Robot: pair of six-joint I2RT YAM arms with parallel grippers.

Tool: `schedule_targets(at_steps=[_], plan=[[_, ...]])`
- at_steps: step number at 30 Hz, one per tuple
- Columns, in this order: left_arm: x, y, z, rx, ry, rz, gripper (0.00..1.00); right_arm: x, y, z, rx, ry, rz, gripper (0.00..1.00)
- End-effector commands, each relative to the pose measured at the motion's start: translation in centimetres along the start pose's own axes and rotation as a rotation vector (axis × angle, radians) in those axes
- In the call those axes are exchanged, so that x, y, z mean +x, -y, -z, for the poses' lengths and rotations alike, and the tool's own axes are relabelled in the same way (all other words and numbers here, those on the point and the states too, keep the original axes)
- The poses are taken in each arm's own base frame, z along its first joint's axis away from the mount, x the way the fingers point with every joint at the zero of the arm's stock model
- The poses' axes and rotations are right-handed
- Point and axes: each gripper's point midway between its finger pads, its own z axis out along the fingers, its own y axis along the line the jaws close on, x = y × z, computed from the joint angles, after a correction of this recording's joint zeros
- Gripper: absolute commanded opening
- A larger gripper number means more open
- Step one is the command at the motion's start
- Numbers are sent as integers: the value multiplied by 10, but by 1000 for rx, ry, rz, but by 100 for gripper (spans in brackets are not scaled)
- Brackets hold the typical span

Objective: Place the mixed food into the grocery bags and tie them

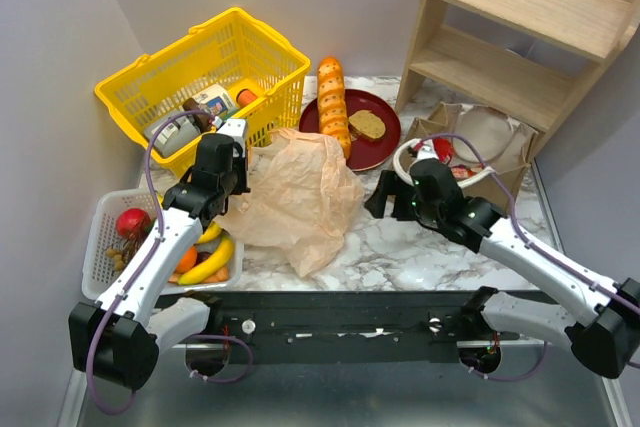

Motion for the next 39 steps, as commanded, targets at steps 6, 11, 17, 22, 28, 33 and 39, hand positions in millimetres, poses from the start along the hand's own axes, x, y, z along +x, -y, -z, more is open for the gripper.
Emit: schedule_targets(at_steps=[6, 11, 17, 22, 28, 33, 39], plan=[[8, 3, -1, 29, -10, 1, 0, -35, -107, -33, -326, -8, 139, 94], [9, 2, -2, 27, -19, -6, 0, -51, -116, -21, -334, 6, 166, 99], [9, 7, -1, 57, -15, -5, 0, -34, -51, -5, -114, 36, 209, 100], [11, 15, -3, 96, -32, 2, 0, 12, -23, 3, -78, -63, 99, 100], [10, 17, -2, 109, -25, 10, 0, 58, 7, 16, -36, -143, 11, 100], [11, 22, -1, 134, -28, 12, 0, 69, 24, 31, -2, -148, -5, 100], [12, 23, 0, 143, -30, 12, 0, 67, 37, 54, 62, -151, -15, 100]])
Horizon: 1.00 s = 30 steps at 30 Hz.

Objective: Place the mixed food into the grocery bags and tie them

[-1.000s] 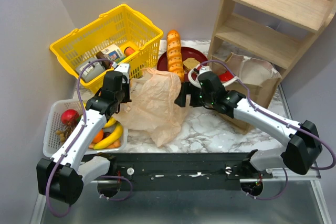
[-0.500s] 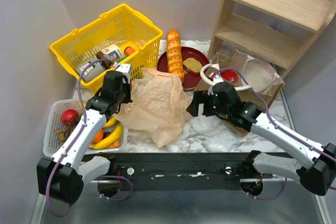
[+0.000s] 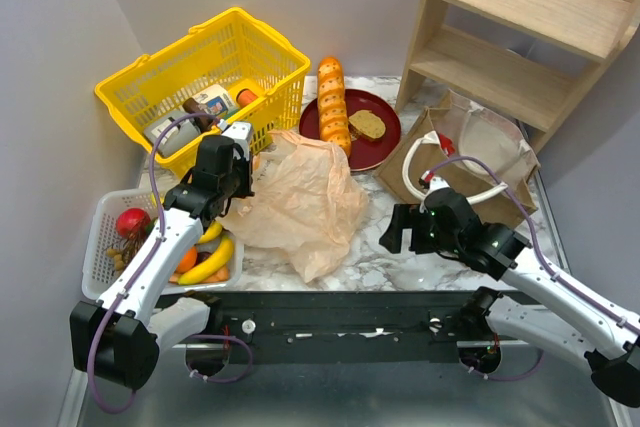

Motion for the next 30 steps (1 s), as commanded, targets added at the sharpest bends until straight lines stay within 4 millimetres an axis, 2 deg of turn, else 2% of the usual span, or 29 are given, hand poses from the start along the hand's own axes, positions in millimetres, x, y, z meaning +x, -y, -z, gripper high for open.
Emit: schedule_targets(at_steps=[1, 5, 6, 9, 12, 13, 16, 19, 24, 30], plan=[[2, 5, 0, 35, 2, 10, 0, 0, 18, 18, 101, 2, -50, 100], [3, 7, 1, 45, 2, 10, 0, -12, -5, 30, -2, 21, -69, 100], [3, 7, 1, 46, 2, 12, 0, -15, -18, 37, -58, 16, -69, 100], [2, 8, 2, 48, 6, 12, 0, -18, -36, 52, -147, 11, -87, 100], [3, 8, 2, 53, 5, 10, 0, -25, -40, 67, -173, 46, -105, 100], [3, 9, 2, 56, 3, 12, 0, -33, -41, 74, -176, 77, -98, 100], [3, 11, 1, 66, 2, 13, 0, -45, -24, 83, -95, 158, -79, 100], [4, 12, 2, 75, -1, 15, 0, -48, -12, 85, -26, 169, -49, 100], [4, 13, 1, 81, -2, 15, 0, -66, 11, 111, 133, 209, -2, 100], [4, 13, 1, 77, 0, 13, 0, -87, 0, 135, 99, 265, 51, 100]])
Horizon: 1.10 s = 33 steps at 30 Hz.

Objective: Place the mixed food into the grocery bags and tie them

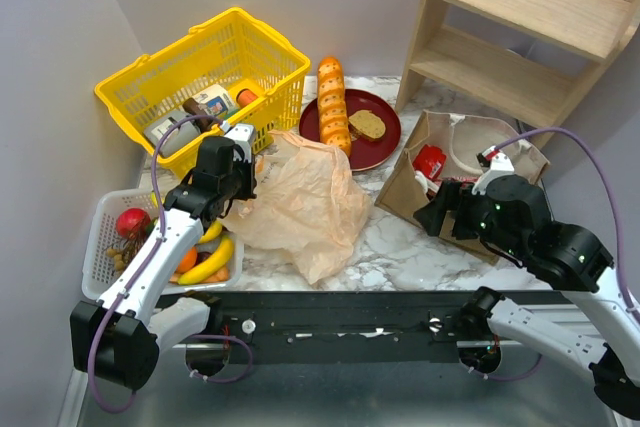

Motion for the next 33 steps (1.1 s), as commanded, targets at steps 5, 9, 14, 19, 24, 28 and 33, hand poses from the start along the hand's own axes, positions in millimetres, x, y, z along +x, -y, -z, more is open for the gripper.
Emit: schedule_targets(at_steps=[5, 9, 14, 19, 24, 28, 33], plan=[[-3, 3, 2, 21, 22, 3, 0, -47, -17, 19, -48, 116, 117, 99], [-5, -3, 2, -14, 26, 7, 0, -58, -69, -17, -212, 74, 190, 94], [-6, -15, 6, -83, 43, -3, 0, -60, -156, -61, -450, 57, 269, 92], [-8, -18, 8, -98, 59, -11, 0, -46, -149, -155, -238, -13, 227, 96], [-7, -17, 4, -87, 45, -9, 0, -39, -95, -226, -27, -68, 108, 96], [-5, -16, 2, -84, 37, -11, 0, -40, -41, -256, 139, -43, 62, 96], [-4, -15, 0, -77, 27, -12, 0, -21, 38, -263, 338, -75, 10, 97]])
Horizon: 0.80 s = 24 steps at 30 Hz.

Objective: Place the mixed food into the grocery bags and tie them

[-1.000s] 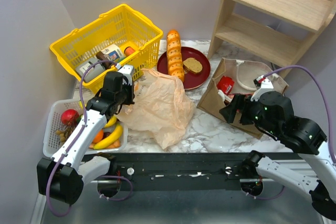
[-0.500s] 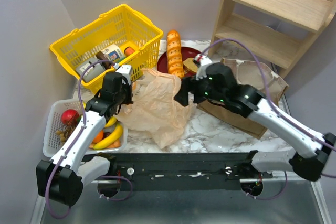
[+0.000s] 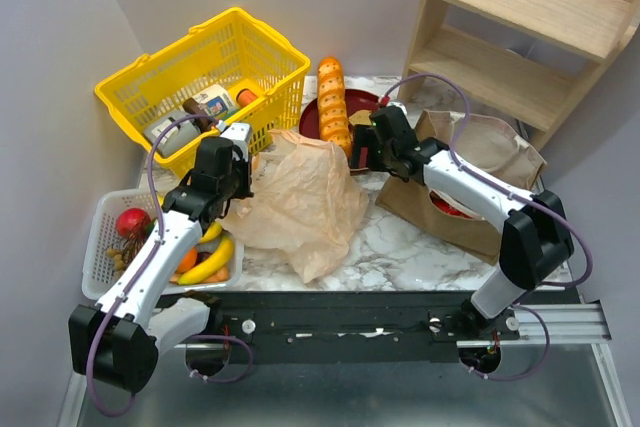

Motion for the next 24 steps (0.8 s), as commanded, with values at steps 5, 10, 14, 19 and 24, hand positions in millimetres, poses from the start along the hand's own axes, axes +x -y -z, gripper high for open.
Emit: schedule_targets(at_steps=[5, 10, 14, 19, 24], plan=[[5, -3, -7, -7, -18, -7, 0, 20, 109, 1, 279, 30, -115, 97], [6, -1, -11, 2, -31, -7, 0, 45, 148, 19, 360, 8, -137, 97], [10, 4, -13, 32, -46, -3, 0, 52, 177, 39, 425, 13, -156, 97], [9, 9, -13, 57, -45, 3, 0, 54, 206, 61, 517, 19, -166, 99], [8, 19, -12, 110, -39, 8, 0, 60, 240, 81, 589, 23, -207, 100]])
